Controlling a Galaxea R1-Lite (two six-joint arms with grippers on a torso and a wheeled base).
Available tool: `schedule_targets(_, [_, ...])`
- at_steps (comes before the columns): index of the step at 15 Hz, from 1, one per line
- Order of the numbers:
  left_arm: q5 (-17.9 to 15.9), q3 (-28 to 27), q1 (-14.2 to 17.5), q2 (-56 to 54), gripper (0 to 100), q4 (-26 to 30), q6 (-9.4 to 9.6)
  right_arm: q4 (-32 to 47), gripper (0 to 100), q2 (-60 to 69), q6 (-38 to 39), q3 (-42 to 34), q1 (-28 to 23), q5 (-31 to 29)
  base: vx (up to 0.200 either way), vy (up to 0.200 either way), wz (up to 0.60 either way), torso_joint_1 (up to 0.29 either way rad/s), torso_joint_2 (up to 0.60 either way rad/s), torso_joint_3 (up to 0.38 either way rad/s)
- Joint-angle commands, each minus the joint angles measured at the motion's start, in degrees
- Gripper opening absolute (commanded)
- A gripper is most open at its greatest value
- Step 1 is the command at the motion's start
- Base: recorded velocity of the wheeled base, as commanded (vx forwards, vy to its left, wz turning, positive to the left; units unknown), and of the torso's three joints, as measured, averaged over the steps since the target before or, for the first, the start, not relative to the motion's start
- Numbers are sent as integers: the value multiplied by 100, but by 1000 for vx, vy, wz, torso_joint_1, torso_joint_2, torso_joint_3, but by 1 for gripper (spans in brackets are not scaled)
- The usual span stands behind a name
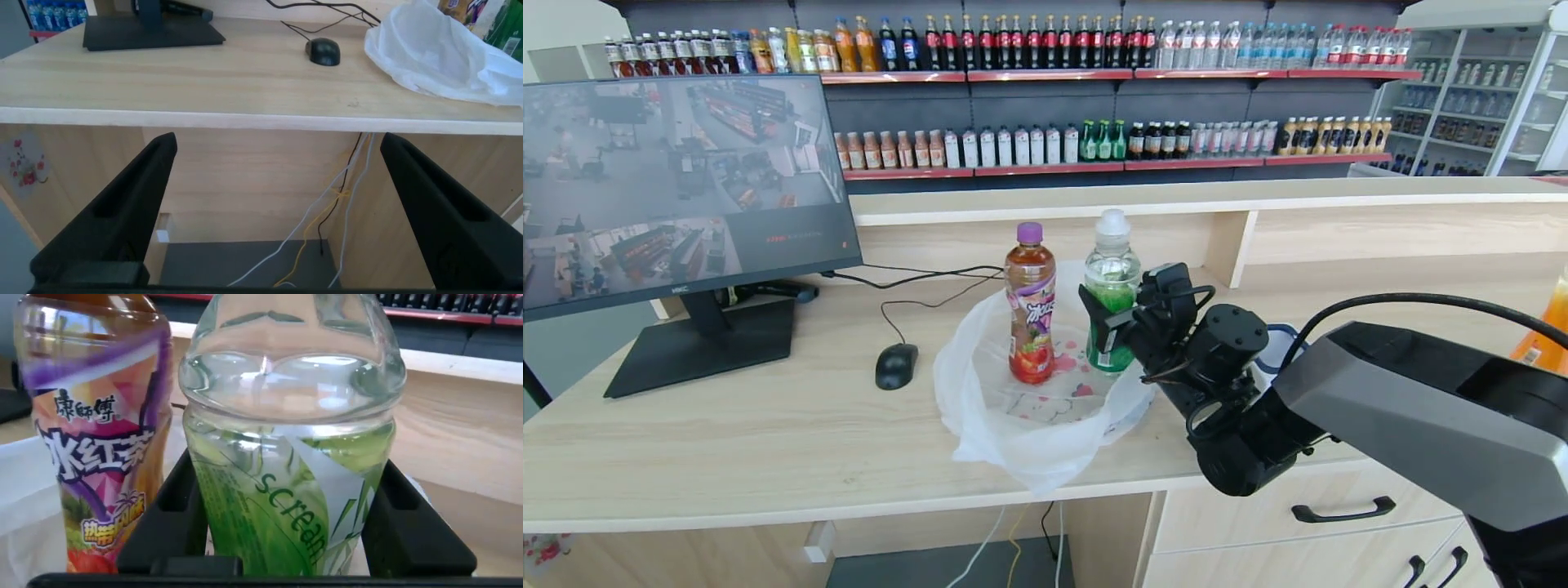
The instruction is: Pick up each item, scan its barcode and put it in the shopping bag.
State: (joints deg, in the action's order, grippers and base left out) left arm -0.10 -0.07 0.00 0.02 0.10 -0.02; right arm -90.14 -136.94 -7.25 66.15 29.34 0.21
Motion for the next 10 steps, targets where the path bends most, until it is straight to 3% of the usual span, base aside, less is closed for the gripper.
schedule_targets(1, [1,-1,0,-2,100,-1,2,14,0,-44,13,-5,1,6,0,0,0,0,0,0])
schedule_targets(10, [1,-1,0,-2,100,-1,-6,14,0,-132,5,4,1,6,0,0,0,0,0,0])
